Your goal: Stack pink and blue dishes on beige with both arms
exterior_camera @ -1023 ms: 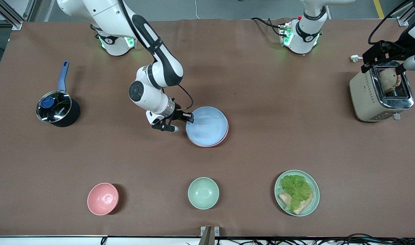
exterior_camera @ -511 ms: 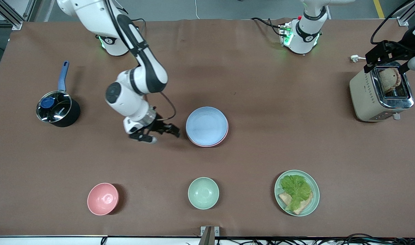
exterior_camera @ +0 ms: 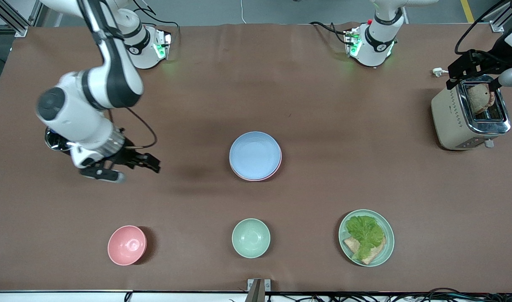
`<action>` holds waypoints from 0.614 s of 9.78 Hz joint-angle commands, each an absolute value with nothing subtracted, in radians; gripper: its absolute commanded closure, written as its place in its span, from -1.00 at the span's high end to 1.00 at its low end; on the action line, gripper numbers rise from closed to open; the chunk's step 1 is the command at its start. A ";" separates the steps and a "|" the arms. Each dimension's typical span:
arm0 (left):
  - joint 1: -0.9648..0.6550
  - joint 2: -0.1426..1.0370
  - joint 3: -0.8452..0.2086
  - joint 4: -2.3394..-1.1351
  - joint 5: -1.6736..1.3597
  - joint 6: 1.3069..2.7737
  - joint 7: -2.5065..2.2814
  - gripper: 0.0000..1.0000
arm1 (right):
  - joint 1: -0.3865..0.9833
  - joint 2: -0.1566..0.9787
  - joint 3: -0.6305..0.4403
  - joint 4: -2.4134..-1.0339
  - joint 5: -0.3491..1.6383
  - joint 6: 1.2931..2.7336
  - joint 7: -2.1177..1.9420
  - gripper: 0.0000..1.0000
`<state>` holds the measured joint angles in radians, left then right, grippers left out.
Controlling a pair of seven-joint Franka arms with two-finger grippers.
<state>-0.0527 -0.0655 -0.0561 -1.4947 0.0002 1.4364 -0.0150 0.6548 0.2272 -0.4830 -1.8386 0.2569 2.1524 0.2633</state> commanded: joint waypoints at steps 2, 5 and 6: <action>-0.049 -0.089 -0.078 -1.560 0.000 1.431 0.006 1.00 | 0.663 0.183 -0.563 -1.688 0.086 1.932 0.278 1.00; -0.049 -0.094 -0.080 -1.563 0.002 1.431 0.006 1.00 | 0.634 0.030 -0.612 -1.675 0.054 1.766 0.279 1.00; -0.046 -0.094 -0.080 -1.562 0.002 1.430 0.006 1.00 | 0.597 -0.001 -0.609 -1.660 0.052 1.740 0.270 1.00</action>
